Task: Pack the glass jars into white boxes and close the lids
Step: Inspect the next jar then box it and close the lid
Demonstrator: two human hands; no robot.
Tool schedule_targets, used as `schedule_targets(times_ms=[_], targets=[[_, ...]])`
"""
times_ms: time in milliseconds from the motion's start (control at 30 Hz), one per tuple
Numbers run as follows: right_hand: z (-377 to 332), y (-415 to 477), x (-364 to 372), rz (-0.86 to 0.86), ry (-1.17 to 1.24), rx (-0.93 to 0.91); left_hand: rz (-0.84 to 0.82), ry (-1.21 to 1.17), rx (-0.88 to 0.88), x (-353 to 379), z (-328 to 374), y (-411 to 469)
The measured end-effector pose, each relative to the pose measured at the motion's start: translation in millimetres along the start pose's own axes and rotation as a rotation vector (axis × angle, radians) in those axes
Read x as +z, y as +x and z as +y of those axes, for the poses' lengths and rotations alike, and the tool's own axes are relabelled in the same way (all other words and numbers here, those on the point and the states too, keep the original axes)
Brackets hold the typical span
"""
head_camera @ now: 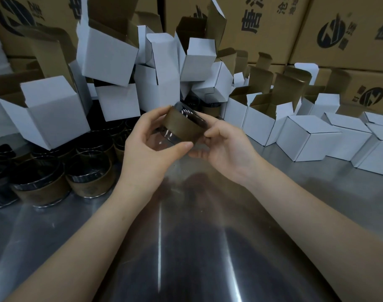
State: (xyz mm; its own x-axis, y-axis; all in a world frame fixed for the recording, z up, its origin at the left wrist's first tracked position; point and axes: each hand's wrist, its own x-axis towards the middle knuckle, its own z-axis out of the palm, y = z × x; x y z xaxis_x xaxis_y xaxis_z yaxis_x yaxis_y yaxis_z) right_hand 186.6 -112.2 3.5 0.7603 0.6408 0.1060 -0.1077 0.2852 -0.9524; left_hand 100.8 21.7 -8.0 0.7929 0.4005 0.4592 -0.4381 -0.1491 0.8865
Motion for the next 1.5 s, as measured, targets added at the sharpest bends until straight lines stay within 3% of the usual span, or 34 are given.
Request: schedule_targets(times_ms=[300, 467, 633, 800, 933, 1200, 1333, 1500], targets=[[-12.7, -0.5, -5.1, -0.011, -0.331, 0.048, -0.072, 0.313, 0.176, -2.2, -5.8, -1.6], [-11.6, -2.6, -9.7, -0.013, -0.294, 0.006, -0.094, 0.341, 0.171, -2.2, -9.1, -2.0], [-5.9, -2.0, -5.7, 0.064, -0.238, -0.129, -0.014, 0.158, -0.04, 0.0, -9.4, 0.4], [-1.4, -4.4, -1.2, 0.109, -0.492, -0.34, 0.042, 0.021, -0.246, 2.9, -7.3, 3.6], [4.7, -4.0, 0.1, 0.096, -0.622, -0.497, -0.062, -0.154, -0.451, 1.7, -2.7, 2.5], [11.7, 0.3, -1.2, 0.045, -0.969, -0.717, -0.115, -0.337, -0.45, 1.1, 0.1, 0.5], [12.0, -2.8, 2.2, -0.006, -0.933, -0.724, -0.103, -0.392, -0.407, -1.6, -1.8, 1.3], [5.8, -7.3, 3.7, -0.01, -0.696, -0.564, -0.018, -0.426, -0.387, 0.8, -0.1, 1.7]])
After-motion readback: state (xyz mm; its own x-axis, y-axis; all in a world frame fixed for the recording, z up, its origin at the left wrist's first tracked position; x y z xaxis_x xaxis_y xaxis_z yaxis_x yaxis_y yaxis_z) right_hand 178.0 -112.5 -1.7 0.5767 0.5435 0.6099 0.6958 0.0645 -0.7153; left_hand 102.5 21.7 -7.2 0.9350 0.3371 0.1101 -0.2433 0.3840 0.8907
